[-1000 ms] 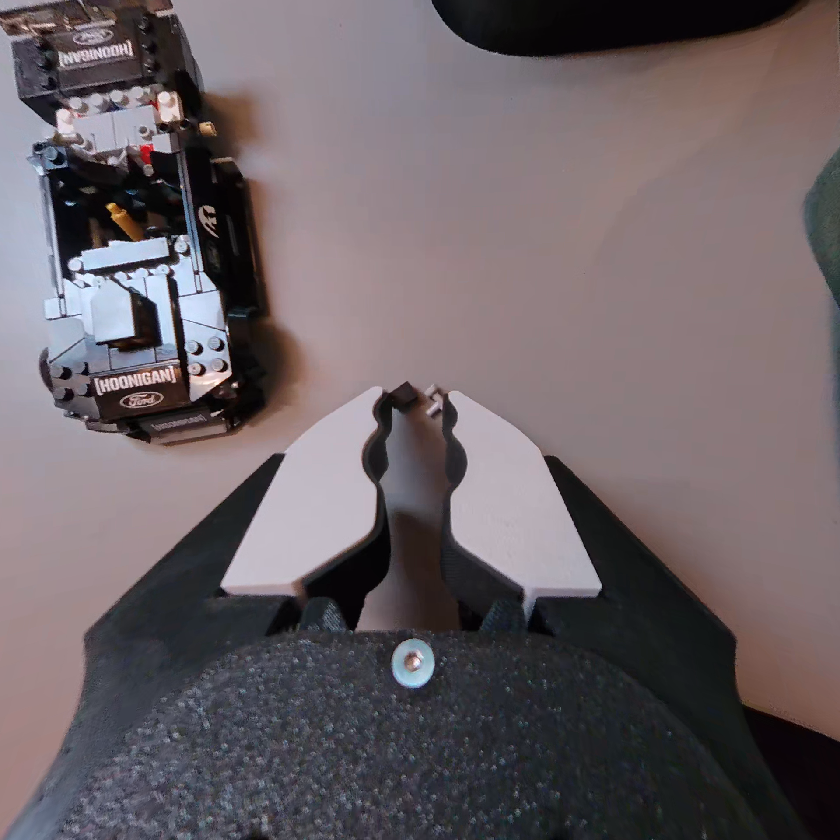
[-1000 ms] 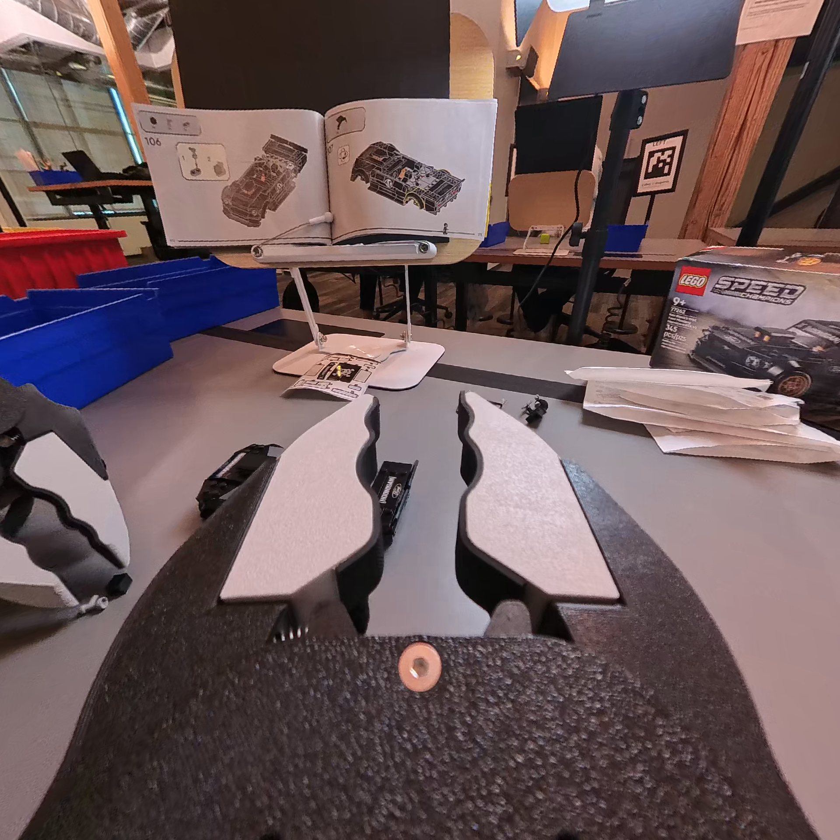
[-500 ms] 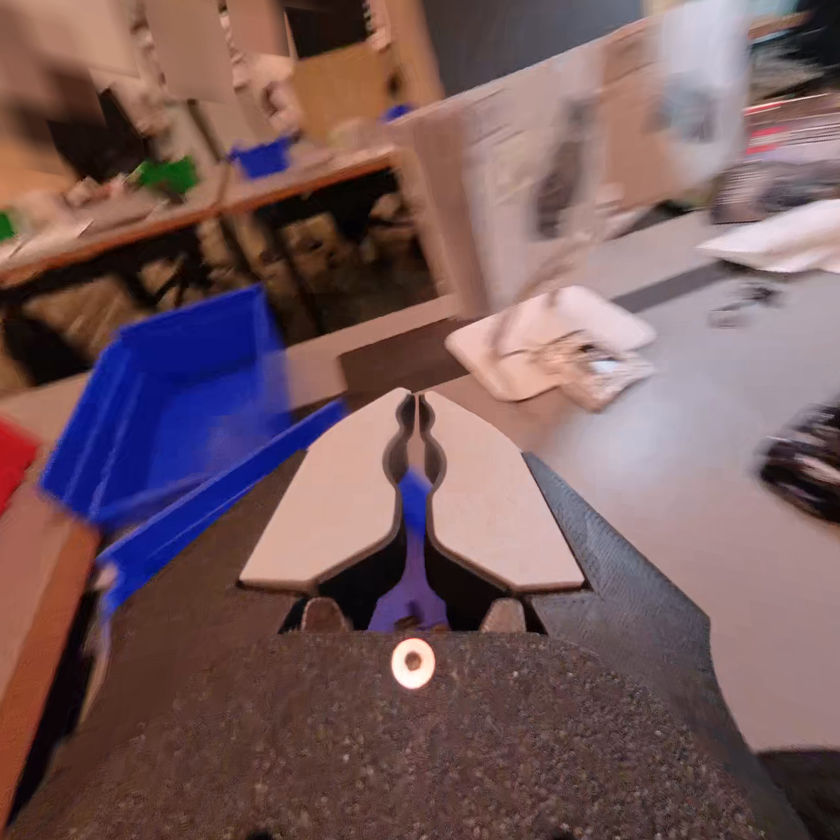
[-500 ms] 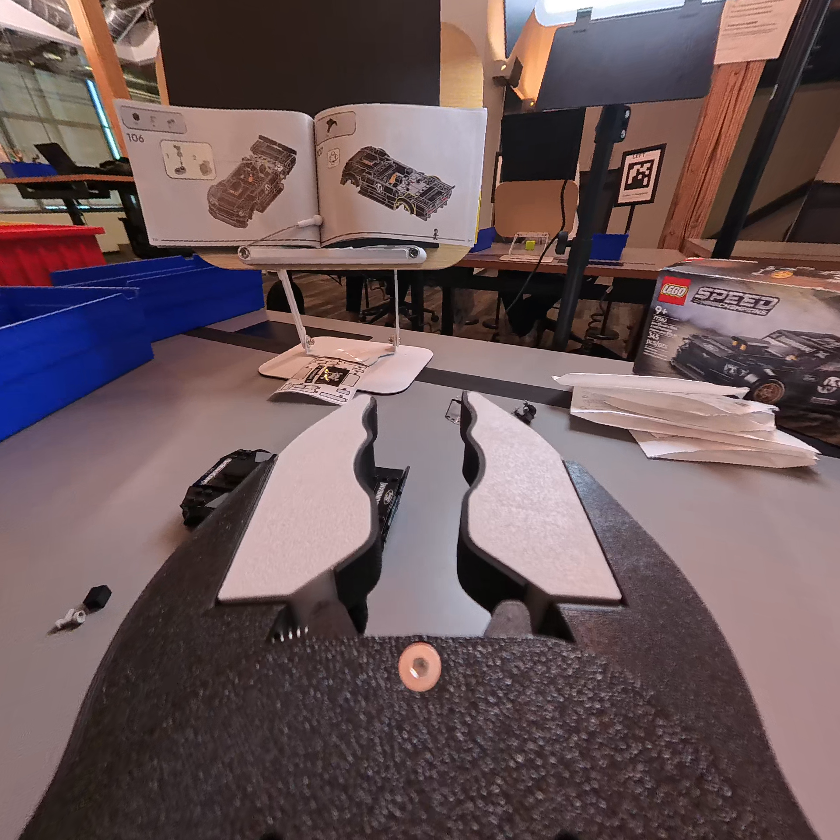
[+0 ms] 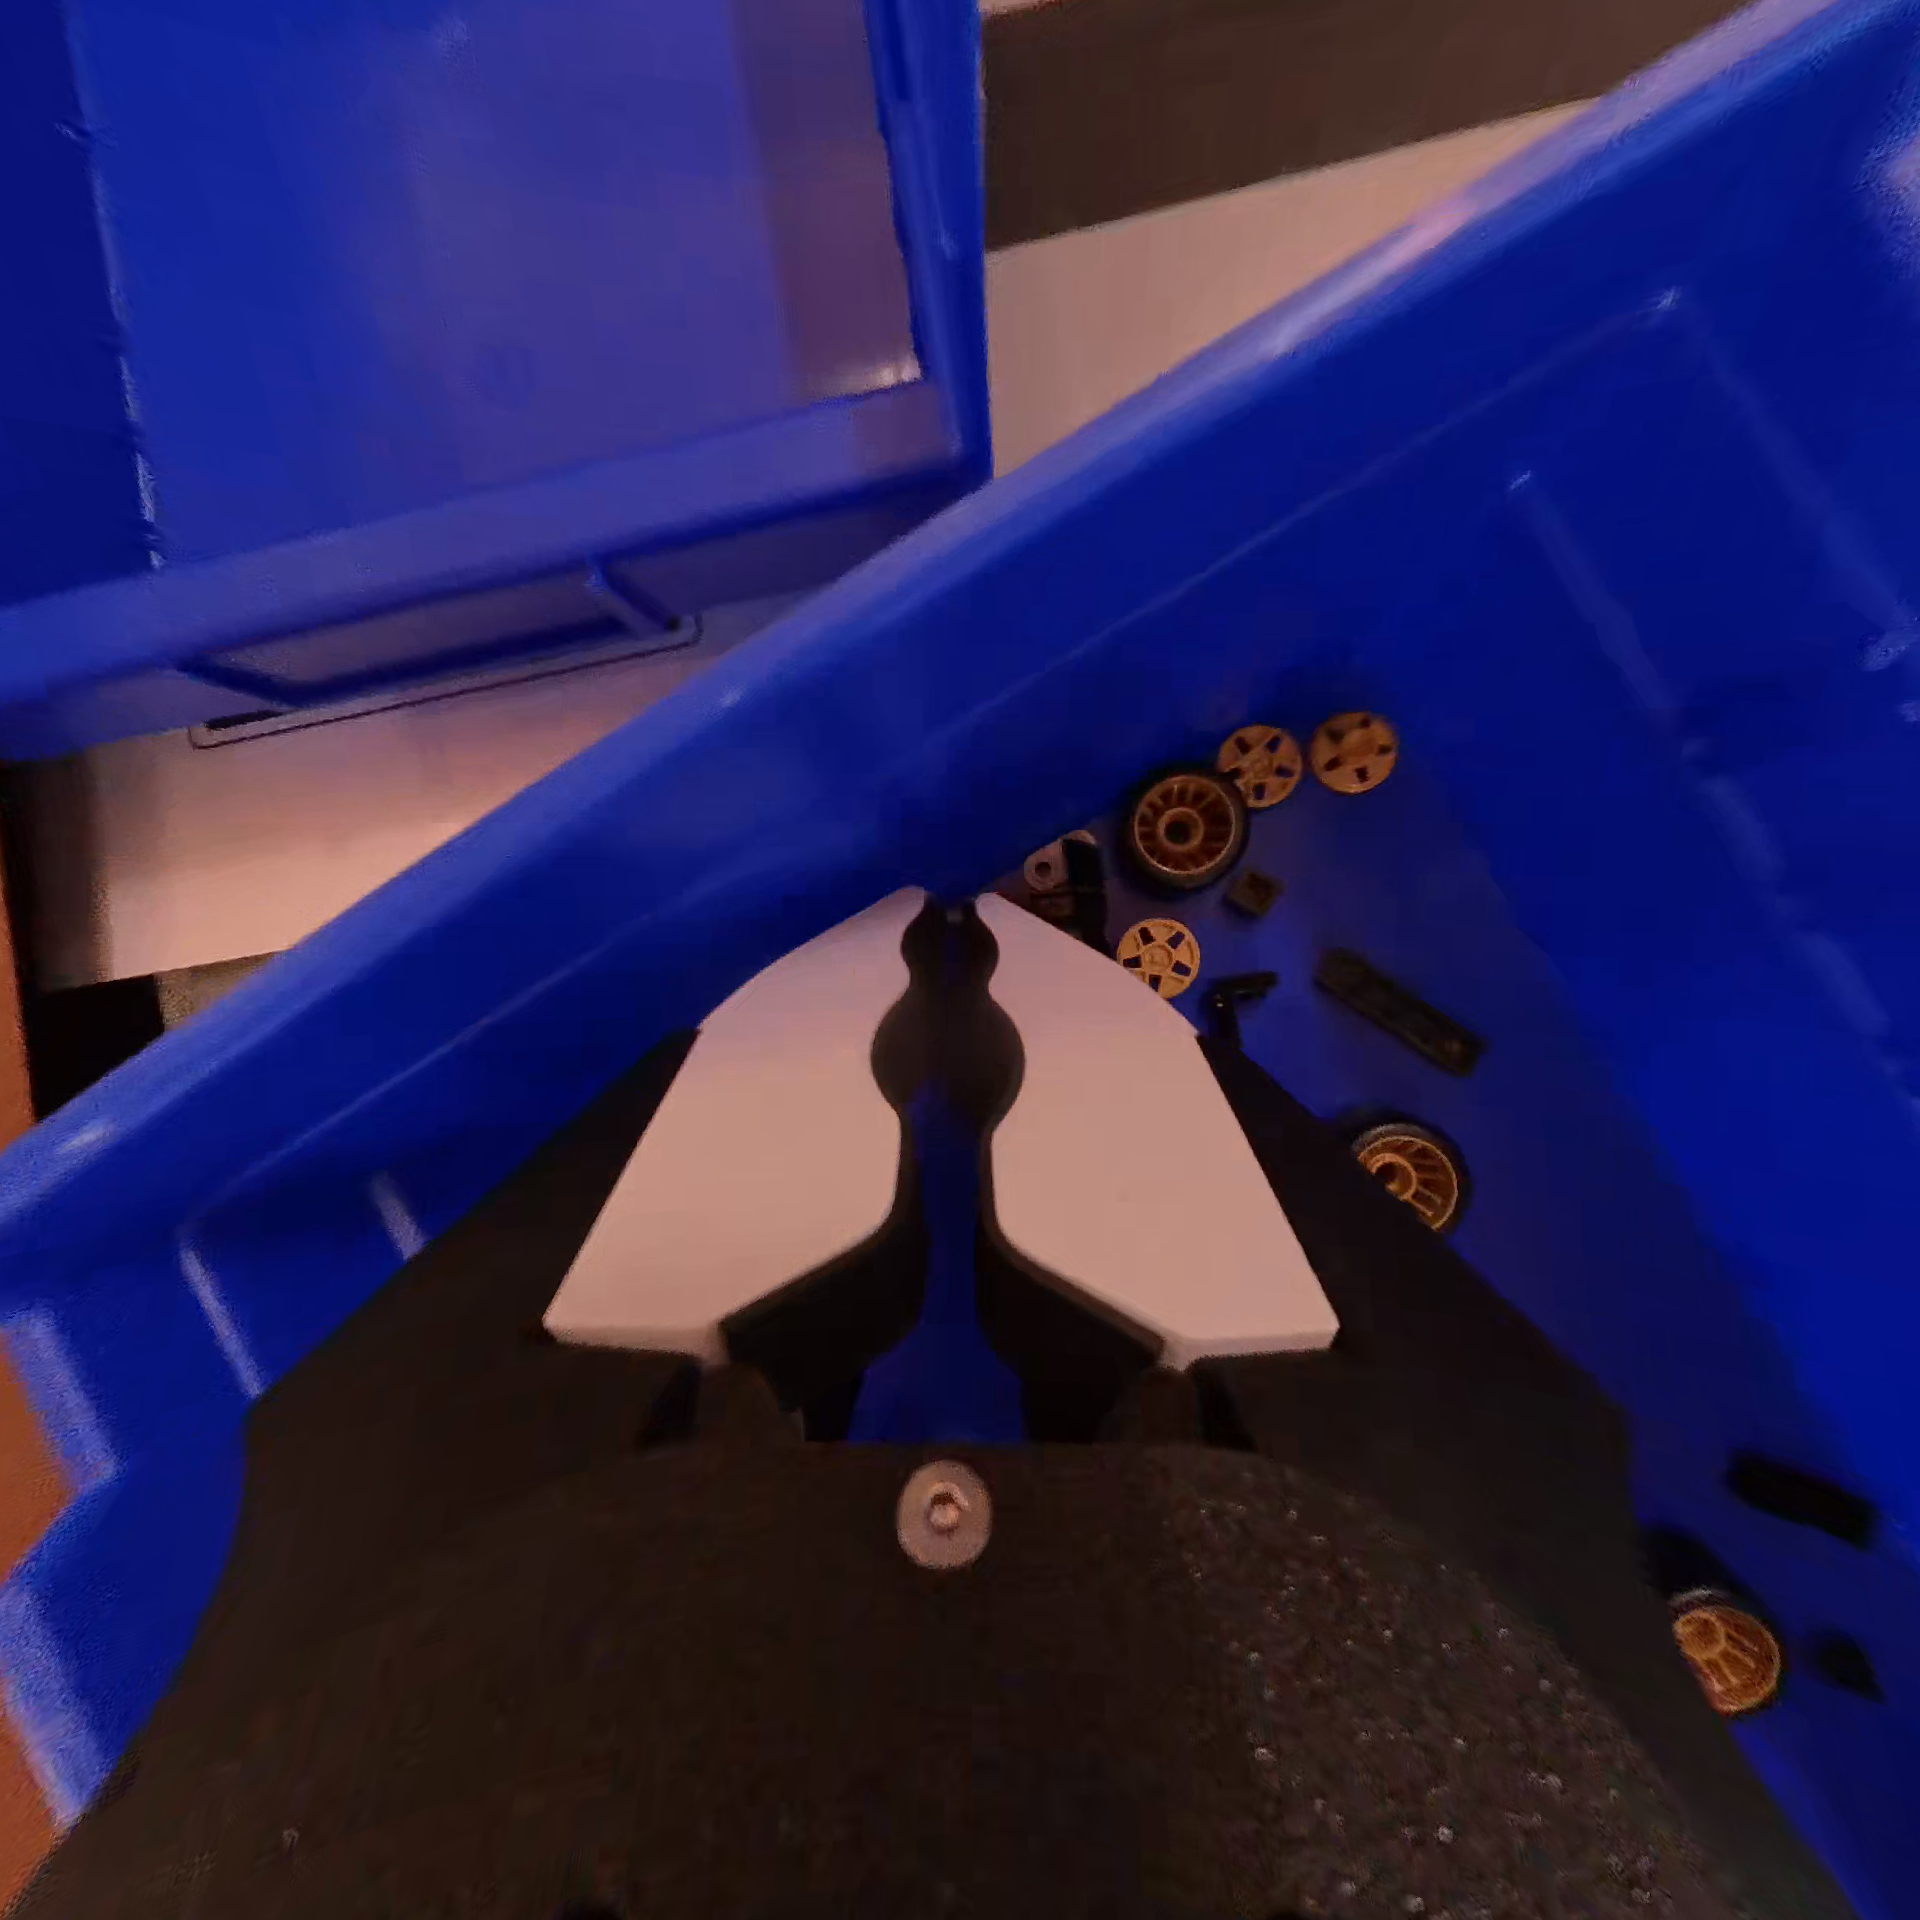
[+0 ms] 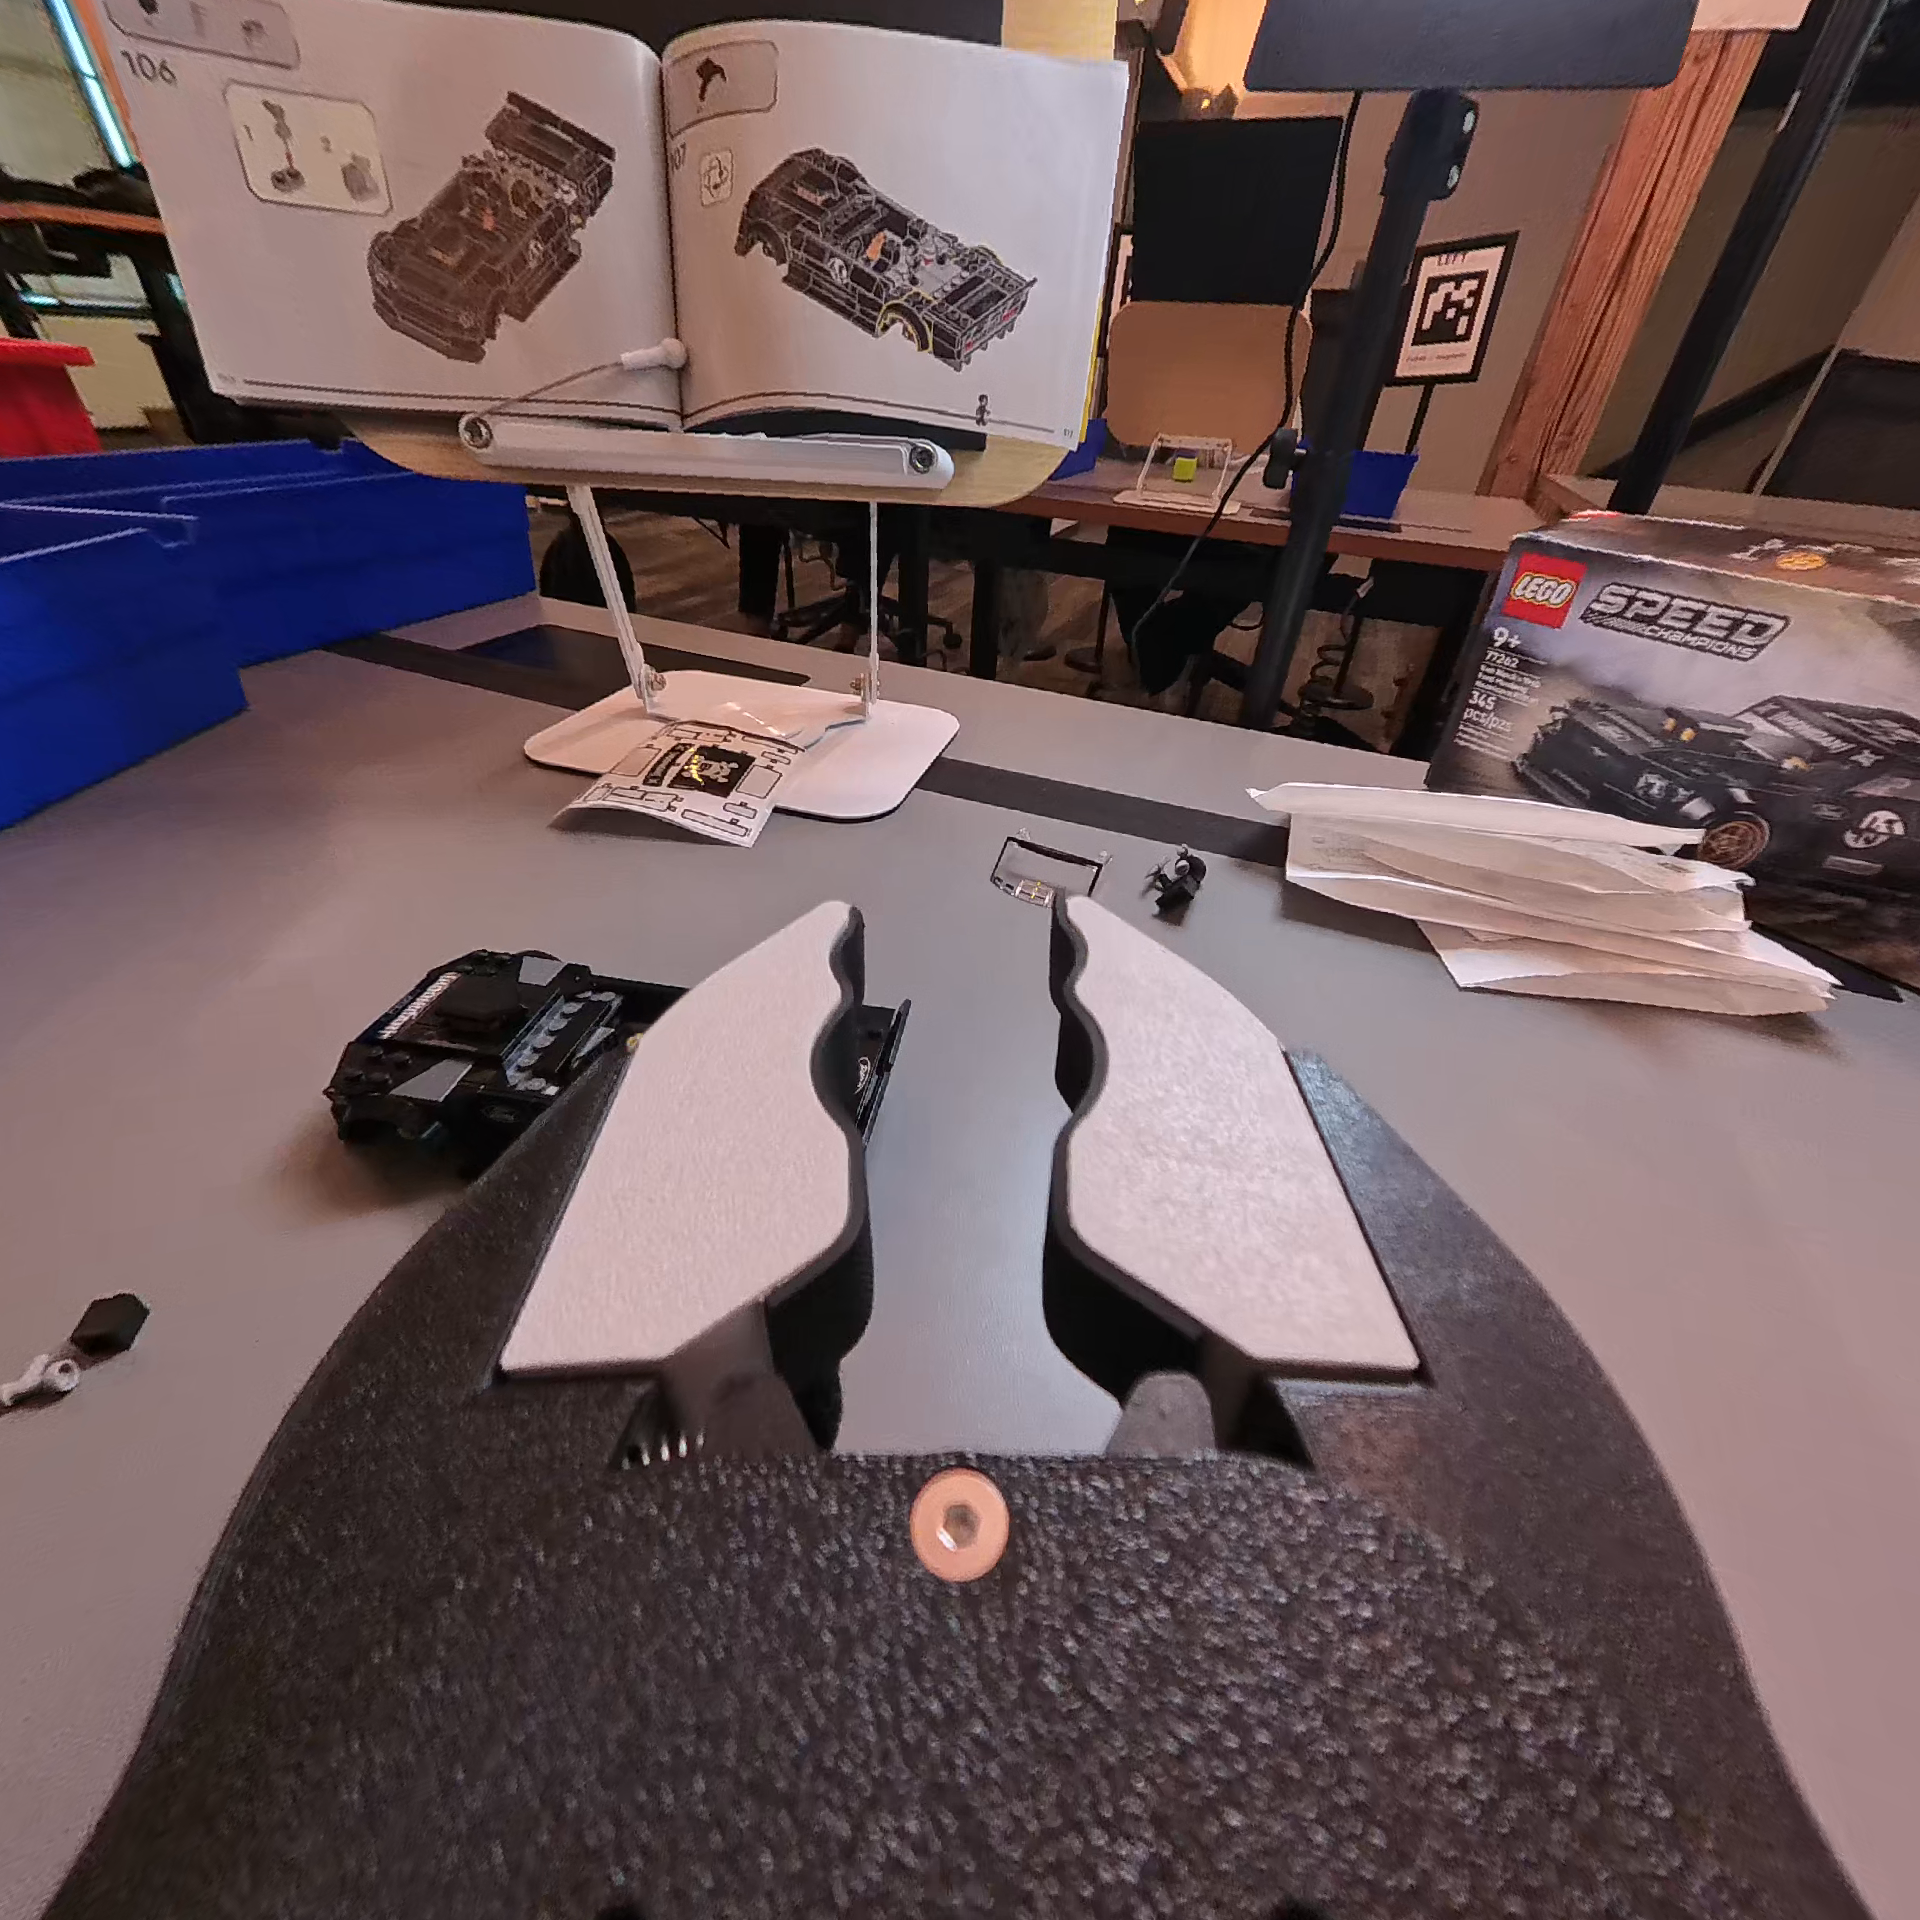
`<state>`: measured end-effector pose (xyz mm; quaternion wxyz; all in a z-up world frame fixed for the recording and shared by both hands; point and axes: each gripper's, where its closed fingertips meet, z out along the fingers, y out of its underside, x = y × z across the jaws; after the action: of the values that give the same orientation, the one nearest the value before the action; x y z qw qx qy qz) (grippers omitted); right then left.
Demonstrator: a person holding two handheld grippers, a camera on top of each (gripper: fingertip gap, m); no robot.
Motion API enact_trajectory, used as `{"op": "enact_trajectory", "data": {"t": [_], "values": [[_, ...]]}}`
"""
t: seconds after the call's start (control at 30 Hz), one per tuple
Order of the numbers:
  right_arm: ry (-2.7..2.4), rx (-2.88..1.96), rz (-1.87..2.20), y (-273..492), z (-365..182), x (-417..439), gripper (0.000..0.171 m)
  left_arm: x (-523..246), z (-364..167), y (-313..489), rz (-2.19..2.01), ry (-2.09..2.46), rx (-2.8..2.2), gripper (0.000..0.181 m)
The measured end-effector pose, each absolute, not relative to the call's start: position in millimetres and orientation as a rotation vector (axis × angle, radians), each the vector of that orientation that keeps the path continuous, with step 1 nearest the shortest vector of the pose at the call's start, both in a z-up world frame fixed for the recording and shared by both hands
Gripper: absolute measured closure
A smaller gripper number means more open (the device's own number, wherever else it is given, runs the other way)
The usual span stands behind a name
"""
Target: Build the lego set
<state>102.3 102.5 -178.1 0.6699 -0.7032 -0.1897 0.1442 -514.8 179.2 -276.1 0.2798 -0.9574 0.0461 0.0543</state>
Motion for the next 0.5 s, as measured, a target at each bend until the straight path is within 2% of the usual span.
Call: {"op": "enact_trajectory", "data": {"t": [0.17, 0.27, 0.33, 0.5], "values": [[-0.44, -1.601, 0.316, 105, -183, 100, 0.137, -507, -289, 175, 0.134, 0.206, -2.62, 0.17], [-0.441, -1.605, 0.325, 106, -184, 100, 0.137, -498, -290, 166, 0.078, 0.253, -2.64, 0.172], [-0.44, -1.604, 0.331, 106, -183, 100, 0.137, -488, -293, 152, -0.004, 0.299, -2.702, 0.16], [-0.435, -1.596, 0.344, 105, -182, 101, 0.137, -477, -274, 131, -0.02, 0.37, -2.691, 0.154]]}}
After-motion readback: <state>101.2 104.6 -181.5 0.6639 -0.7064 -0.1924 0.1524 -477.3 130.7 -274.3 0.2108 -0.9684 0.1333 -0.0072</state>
